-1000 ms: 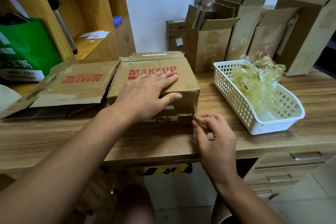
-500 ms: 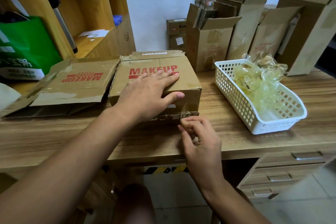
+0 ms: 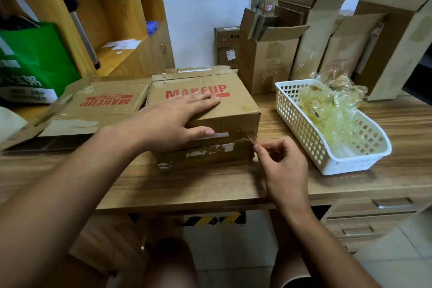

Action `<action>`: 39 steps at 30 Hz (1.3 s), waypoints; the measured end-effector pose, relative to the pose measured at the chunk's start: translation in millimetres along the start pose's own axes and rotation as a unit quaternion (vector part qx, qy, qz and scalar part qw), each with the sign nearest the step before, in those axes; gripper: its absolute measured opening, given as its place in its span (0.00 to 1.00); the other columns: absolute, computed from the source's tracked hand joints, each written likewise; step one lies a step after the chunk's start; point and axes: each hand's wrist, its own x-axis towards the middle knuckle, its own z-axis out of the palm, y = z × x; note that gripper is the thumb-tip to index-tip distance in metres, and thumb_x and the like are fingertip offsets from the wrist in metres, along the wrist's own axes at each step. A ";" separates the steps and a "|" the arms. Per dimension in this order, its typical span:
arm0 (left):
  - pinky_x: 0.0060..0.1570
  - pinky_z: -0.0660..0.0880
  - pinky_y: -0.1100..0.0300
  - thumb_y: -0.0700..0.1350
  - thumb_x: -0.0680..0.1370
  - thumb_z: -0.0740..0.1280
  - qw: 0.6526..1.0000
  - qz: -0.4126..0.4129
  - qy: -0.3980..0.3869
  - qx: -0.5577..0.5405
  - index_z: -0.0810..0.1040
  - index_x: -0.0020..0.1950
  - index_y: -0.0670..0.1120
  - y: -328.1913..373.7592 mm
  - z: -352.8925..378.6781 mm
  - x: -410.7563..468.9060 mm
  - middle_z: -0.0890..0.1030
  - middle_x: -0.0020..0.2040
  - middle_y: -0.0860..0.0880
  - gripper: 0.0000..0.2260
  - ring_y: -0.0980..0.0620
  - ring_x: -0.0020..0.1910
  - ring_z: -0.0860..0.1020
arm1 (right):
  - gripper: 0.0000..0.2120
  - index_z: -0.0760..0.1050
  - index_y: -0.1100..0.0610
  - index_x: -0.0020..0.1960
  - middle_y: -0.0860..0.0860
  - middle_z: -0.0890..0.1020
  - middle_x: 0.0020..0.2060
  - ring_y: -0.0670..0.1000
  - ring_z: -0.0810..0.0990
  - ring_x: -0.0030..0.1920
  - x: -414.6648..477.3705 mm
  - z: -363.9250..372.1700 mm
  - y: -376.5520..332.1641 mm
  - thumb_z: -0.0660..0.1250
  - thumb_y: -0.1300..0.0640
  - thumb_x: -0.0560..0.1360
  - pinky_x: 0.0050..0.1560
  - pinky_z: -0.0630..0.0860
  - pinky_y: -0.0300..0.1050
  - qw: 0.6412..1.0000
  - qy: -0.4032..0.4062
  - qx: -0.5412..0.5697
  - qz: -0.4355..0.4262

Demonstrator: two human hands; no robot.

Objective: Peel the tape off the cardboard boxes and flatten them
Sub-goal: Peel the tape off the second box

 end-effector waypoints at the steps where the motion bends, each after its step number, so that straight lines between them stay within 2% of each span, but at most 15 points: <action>1: 0.67 0.44 0.62 0.71 0.76 0.54 1.000 0.003 -0.001 0.003 0.42 0.77 0.72 -0.6 1.3 -0.9 0.45 0.79 0.66 0.33 0.68 0.71 0.44 | 0.10 0.76 0.50 0.42 0.38 0.83 0.40 0.39 0.81 0.40 0.9 -0.4 0.7 0.75 0.61 0.75 0.42 0.72 0.28 1.000 0.005 -0.002 -0.001; 5: 0.68 0.39 0.65 0.66 0.80 0.54 1.000 0.000 0.014 0.008 0.42 0.79 0.67 6.8 6.9 1.6 0.45 0.81 0.62 0.31 0.68 0.72 0.42 | 0.10 0.76 0.49 0.43 0.41 0.82 0.37 0.40 0.81 0.39 -0.4 1.3 1.0 0.74 0.61 0.76 0.39 0.73 0.30 0.999 0.019 -0.019 -0.022; 8: 0.75 0.41 0.58 0.65 0.81 0.52 0.999 -0.012 0.033 0.030 0.42 0.81 0.62 15.1 11.3 3.2 0.46 0.82 0.57 0.32 0.59 0.79 0.45 | 0.12 0.77 0.50 0.44 0.43 0.82 0.38 0.39 0.81 0.40 -6.1 3.3 0.3 0.73 0.66 0.76 0.40 0.72 0.24 0.998 0.004 -0.034 -0.052; 11: 0.79 0.45 0.54 0.65 0.81 0.51 0.998 -0.024 0.038 0.040 0.43 0.81 0.60 21.7 13.7 3.3 0.47 0.82 0.54 0.32 0.55 0.80 0.46 | 0.12 0.78 0.52 0.45 0.42 0.83 0.42 0.39 0.82 0.45 -12.0 8.0 -2.9 0.72 0.68 0.75 0.45 0.75 0.28 0.995 -0.018 -0.057 -0.079; 14: 0.79 0.46 0.53 0.64 0.81 0.51 0.997 -0.028 0.047 0.046 0.43 0.82 0.59 24.5 14.7 3.1 0.47 0.82 0.53 0.31 0.54 0.81 0.47 | 0.10 0.78 0.52 0.45 0.42 0.83 0.42 0.40 0.82 0.45 -14.5 11.8 -5.9 0.72 0.67 0.76 0.47 0.79 0.39 0.995 -0.019 -0.065 -0.080; 17: 0.78 0.46 0.53 0.64 0.82 0.51 0.997 -0.028 0.048 0.047 0.43 0.82 0.59 24.8 14.8 3.8 0.48 0.82 0.53 0.31 0.54 0.81 0.47 | 0.09 0.78 0.51 0.45 0.42 0.83 0.42 0.41 0.82 0.45 -18.7 15.5 -10.7 0.72 0.65 0.76 0.46 0.81 0.44 0.995 -0.024 -0.060 -0.075; 22: 0.79 0.48 0.51 0.64 0.81 0.51 0.997 -0.031 0.046 0.047 0.43 0.81 0.59 24.7 15.5 5.0 0.48 0.82 0.53 0.31 0.54 0.81 0.48 | 0.09 0.77 0.52 0.44 0.43 0.82 0.40 0.43 0.81 0.42 -25.7 22.3 -18.0 0.71 0.65 0.77 0.42 0.79 0.45 0.994 -0.040 -0.060 -0.082; 30: 0.79 0.48 0.50 0.64 0.82 0.52 0.998 -0.039 0.037 0.038 0.43 0.81 0.59 25.1 14.5 6.4 0.48 0.82 0.54 0.31 0.54 0.81 0.47 | 0.08 0.78 0.55 0.44 0.44 0.82 0.39 0.44 0.81 0.41 -31.4 24.2 -22.4 0.71 0.67 0.77 0.40 0.76 0.37 0.993 -0.049 -0.052 -0.089; 33: 0.79 0.47 0.52 0.63 0.82 0.52 0.997 -0.043 0.047 0.038 0.44 0.82 0.59 28.0 15.5 8.0 0.49 0.82 0.54 0.31 0.54 0.81 0.48 | 0.09 0.78 0.54 0.45 0.45 0.82 0.40 0.44 0.81 0.42 -42.2 32.1 -28.4 0.71 0.67 0.75 0.42 0.78 0.41 0.990 -0.083 -0.039 -0.106; 36: 0.78 0.47 0.52 0.63 0.82 0.53 0.997 -0.050 0.050 0.035 0.45 0.82 0.57 31.3 16.0 9.4 0.49 0.82 0.53 0.31 0.53 0.81 0.49 | 0.09 0.77 0.52 0.46 0.44 0.81 0.41 0.43 0.80 0.42 -62.0 49.3 -34.7 0.70 0.65 0.75 0.41 0.78 0.40 0.979 -0.132 -0.044 -0.147; 39: 0.78 0.47 0.53 0.63 0.82 0.54 0.997 -0.051 0.048 0.021 0.47 0.82 0.57 30.3 14.2 9.5 0.49 0.82 0.54 0.31 0.54 0.81 0.49 | 0.10 0.75 0.50 0.48 0.42 0.80 0.41 0.44 0.81 0.43 -58.9 51.5 -30.4 0.70 0.64 0.77 0.41 0.80 0.44 0.982 -0.149 -0.032 -0.107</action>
